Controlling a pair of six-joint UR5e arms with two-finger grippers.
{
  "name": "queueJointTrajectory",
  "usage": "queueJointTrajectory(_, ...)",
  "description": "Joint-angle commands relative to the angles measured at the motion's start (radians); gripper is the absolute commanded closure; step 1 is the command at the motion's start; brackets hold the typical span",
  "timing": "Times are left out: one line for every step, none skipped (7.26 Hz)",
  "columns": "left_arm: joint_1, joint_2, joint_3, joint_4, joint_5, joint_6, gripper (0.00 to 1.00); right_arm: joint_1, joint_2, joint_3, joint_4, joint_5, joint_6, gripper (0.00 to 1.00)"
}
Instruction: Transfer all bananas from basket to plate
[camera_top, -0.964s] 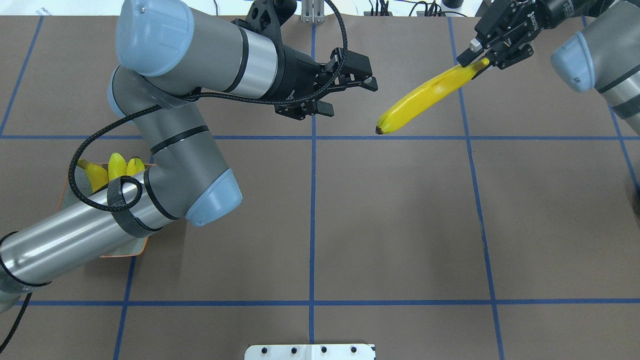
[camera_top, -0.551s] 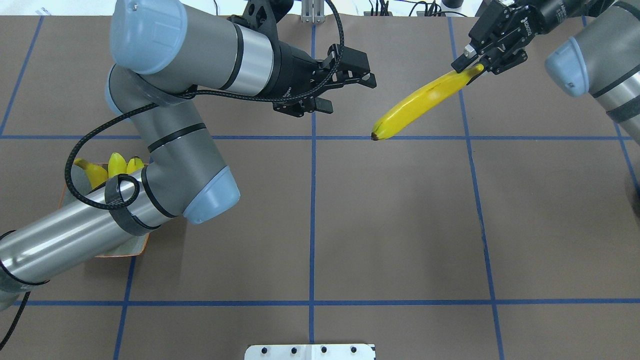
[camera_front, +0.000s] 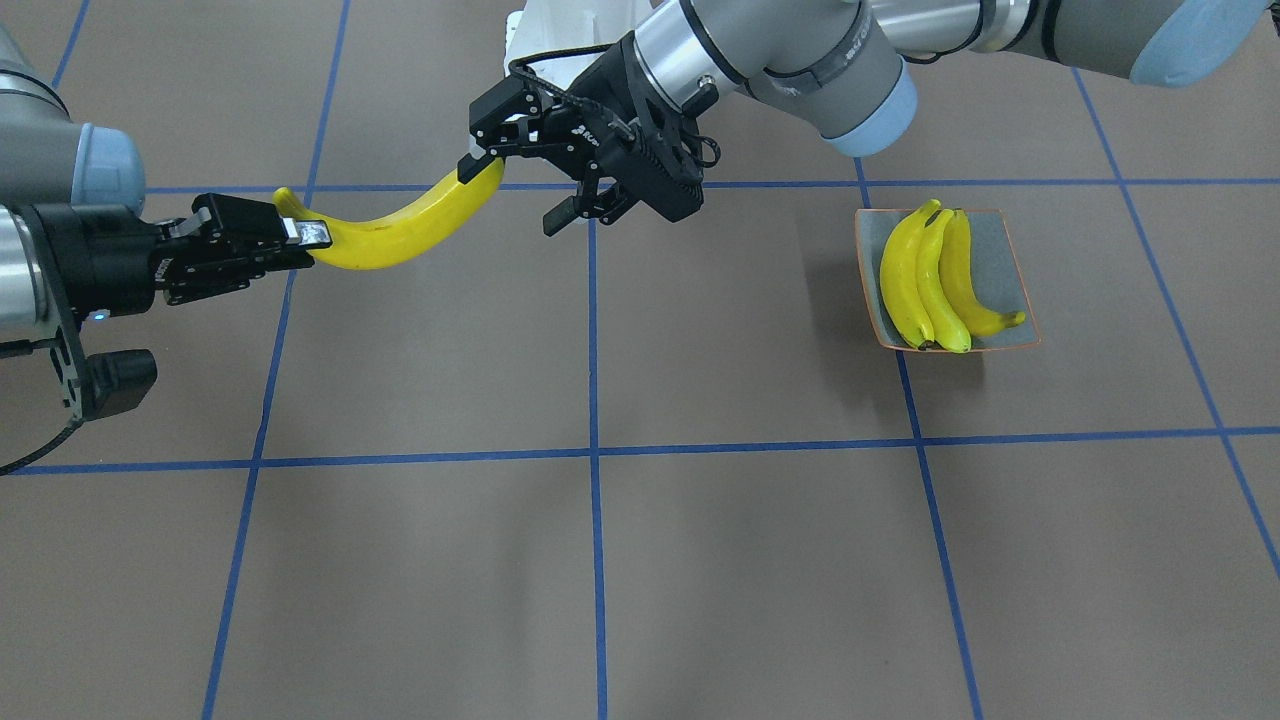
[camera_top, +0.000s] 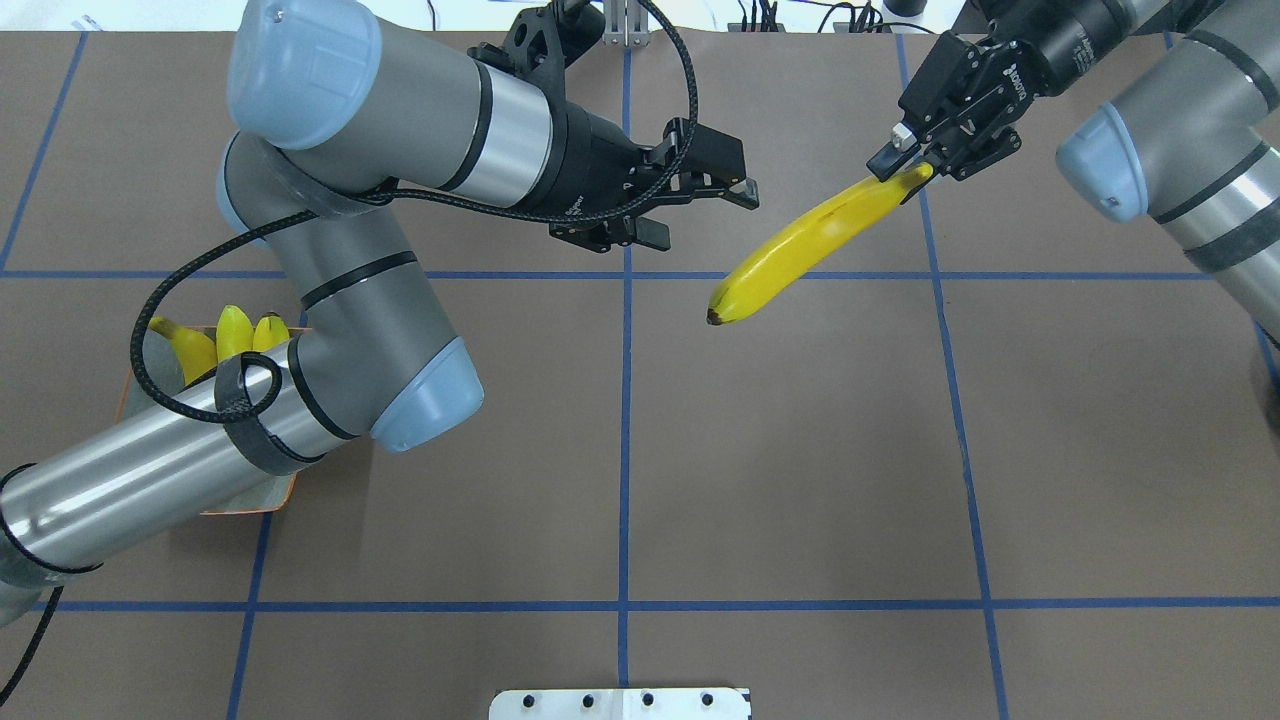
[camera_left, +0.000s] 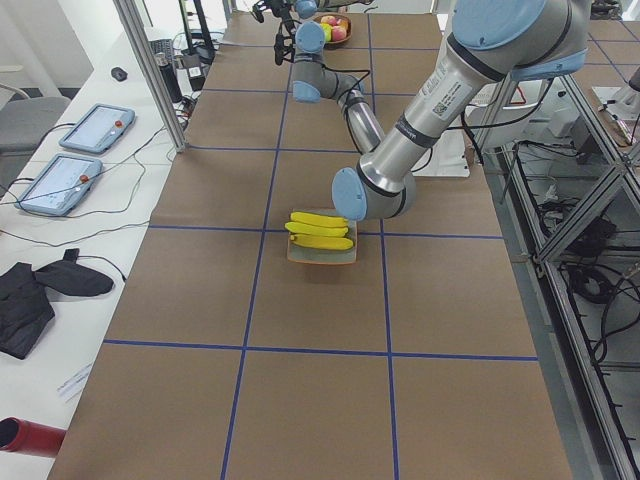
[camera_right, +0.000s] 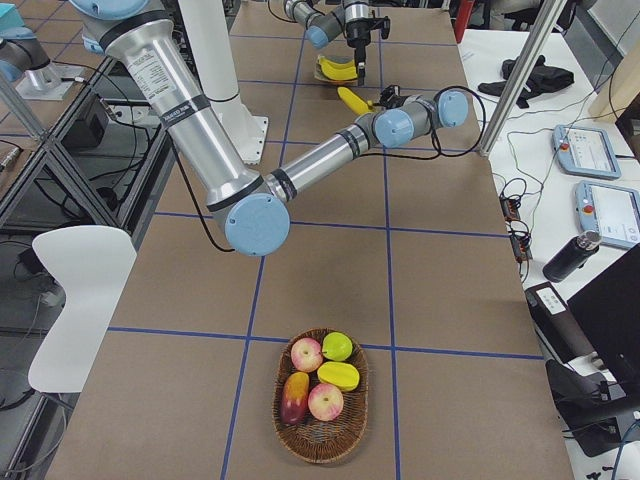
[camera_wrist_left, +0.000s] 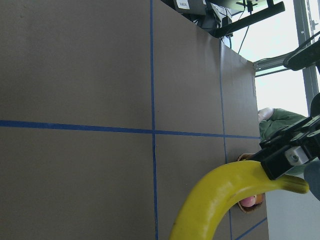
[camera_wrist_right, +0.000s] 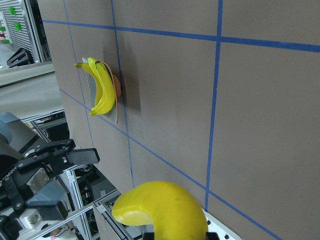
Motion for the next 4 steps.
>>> queueJointTrajectory(0.026,-0.003,0.0,0.0,-0.002,0.004,0.0,-0.017,0.006,0.003,0.0,-0.002,0.001,1.0)
queueJointTrajectory(0.049,-0.004,0.002,0.0,-0.001,0.004,0.0,-0.018,0.006,0.005,0.0,0.0,0.001,1.0)
queueJointTrajectory(0.059,-0.006,0.005,0.002,-0.001,0.004,0.0,-0.018,0.005,0.003,0.0,0.0,0.001,1.0)
queueJointTrajectory(0.07,-0.006,0.007,0.002,-0.001,0.005,0.0,-0.018,0.006,0.005,0.0,0.0,0.002,1.0)
